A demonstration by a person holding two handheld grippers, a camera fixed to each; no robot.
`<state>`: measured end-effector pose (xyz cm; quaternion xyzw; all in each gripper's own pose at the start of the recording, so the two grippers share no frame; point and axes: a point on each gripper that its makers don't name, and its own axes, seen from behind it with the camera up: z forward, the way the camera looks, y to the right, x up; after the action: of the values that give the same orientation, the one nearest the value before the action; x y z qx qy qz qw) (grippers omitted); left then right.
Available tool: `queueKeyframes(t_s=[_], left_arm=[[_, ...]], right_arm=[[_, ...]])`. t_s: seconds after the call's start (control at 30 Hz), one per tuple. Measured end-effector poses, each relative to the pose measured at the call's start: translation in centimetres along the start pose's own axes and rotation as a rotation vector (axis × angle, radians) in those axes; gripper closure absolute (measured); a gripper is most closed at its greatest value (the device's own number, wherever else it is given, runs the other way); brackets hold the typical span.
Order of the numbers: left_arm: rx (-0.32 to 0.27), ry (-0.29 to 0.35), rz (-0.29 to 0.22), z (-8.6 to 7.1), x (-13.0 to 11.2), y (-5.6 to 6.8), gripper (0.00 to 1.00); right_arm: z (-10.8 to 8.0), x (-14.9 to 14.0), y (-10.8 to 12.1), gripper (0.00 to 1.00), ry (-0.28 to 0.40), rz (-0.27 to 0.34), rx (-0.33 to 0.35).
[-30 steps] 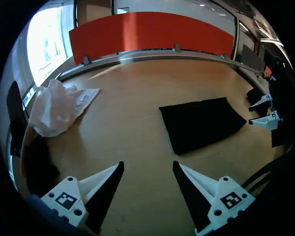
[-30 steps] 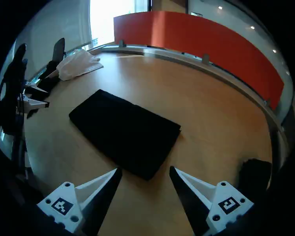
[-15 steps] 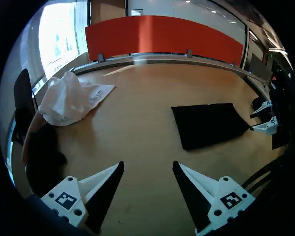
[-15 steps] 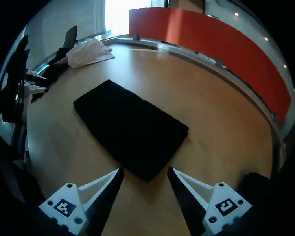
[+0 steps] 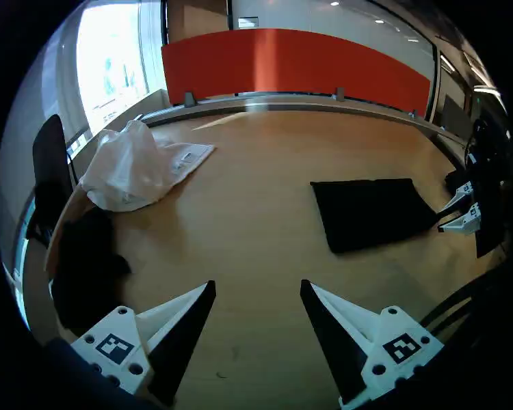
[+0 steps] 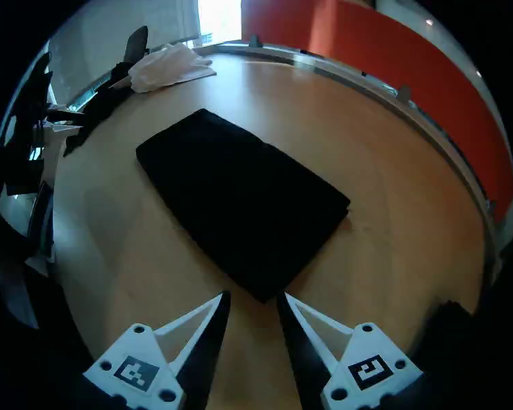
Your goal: Fold towel
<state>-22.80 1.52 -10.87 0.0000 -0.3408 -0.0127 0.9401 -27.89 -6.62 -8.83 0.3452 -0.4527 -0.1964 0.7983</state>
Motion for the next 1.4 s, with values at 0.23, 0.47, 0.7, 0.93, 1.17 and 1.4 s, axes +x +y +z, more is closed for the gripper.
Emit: queueKeyframes(t_s=[0.23, 0.47, 0.7, 0.93, 1.17, 1.4], left_arm=[[0.013, 0.000, -0.004, -0.4, -0.4, -0.5, 0.08], [0.019, 0.002, -0.007, -0.7, -0.5, -0.6, 0.08], [0.017, 0.013, -0.011, -0.9, -0.1, -0.5, 0.08], [0.022, 0.023, -0.013, -1.2, 0.3, -0.7, 0.08], [0.024, 0.029, -0.018, -1.5, 0.3, -0.7, 0.08], [0.026, 0.036, -0.018, -1.9, 0.3, -0.7, 0.08]], right_arm=[[0.2, -0.1, 0.6, 0.77, -0.006, -0.002, -0.005], [0.1, 0.1, 1.0, 0.97, -0.001, -0.003, -0.015], [-0.7, 1.2, 1.1, 0.97, 0.032, 0.010, -0.031], [-2.4, 3.4, 1.4, 0.97, 0.082, -0.007, -0.062], [-3.9, 4.8, 2.1, 0.97, 0.109, -0.030, -0.086], [-5.0, 5.8, 2.9, 0.97, 0.134, -0.037, -0.107]])
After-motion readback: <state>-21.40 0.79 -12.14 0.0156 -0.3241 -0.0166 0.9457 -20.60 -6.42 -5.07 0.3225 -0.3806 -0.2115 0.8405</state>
